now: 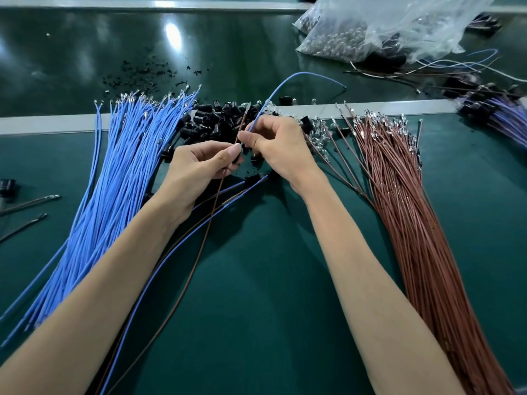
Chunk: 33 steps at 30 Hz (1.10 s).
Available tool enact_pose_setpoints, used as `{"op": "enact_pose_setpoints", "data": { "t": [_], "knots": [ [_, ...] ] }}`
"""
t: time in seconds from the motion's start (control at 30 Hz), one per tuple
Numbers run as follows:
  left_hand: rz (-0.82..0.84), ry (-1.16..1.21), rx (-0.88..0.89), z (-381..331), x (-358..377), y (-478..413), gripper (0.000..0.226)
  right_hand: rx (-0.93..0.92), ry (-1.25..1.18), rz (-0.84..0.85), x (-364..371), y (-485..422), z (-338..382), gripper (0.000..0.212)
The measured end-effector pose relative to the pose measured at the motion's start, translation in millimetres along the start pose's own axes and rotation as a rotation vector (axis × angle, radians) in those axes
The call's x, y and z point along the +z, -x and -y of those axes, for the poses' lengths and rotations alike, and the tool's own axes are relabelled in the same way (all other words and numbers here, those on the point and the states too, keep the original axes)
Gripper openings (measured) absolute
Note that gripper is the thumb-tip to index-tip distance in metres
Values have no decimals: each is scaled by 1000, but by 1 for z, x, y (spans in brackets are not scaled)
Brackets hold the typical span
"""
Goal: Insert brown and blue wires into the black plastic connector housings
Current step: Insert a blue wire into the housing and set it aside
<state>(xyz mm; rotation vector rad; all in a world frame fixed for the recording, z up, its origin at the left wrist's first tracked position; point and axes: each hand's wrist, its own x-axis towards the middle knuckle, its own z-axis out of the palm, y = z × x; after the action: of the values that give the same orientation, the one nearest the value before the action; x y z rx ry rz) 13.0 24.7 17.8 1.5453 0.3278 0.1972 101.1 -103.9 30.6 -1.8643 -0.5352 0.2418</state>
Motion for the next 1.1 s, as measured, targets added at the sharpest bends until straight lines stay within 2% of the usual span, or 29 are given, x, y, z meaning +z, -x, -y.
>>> {"op": "enact_pose_setpoints", "data": {
  "t": [0.13,0.27,0.43,0.67,0.73,1.1],
  "knots": [
    [-5,-1,0,1,1,0,7,11,11,97,-3,0,1,17],
    [-24,1,6,3,3,1,6,6,-28,89,-5,0,-1,22],
    [-10,-15,14,4,2,2,11,-15,-68,168,-7,0,-2,17],
    [-39,5,31,5,3,2,11,-13,-215,64,-6,-1,-5,21],
    [-50,13,43,4,2,3,18,-30,-214,82,-6,-1,-4,21],
    [-55,29,72,8,3,4,27,-49,-220,142,-11,2,-1,15]
  ]
}}
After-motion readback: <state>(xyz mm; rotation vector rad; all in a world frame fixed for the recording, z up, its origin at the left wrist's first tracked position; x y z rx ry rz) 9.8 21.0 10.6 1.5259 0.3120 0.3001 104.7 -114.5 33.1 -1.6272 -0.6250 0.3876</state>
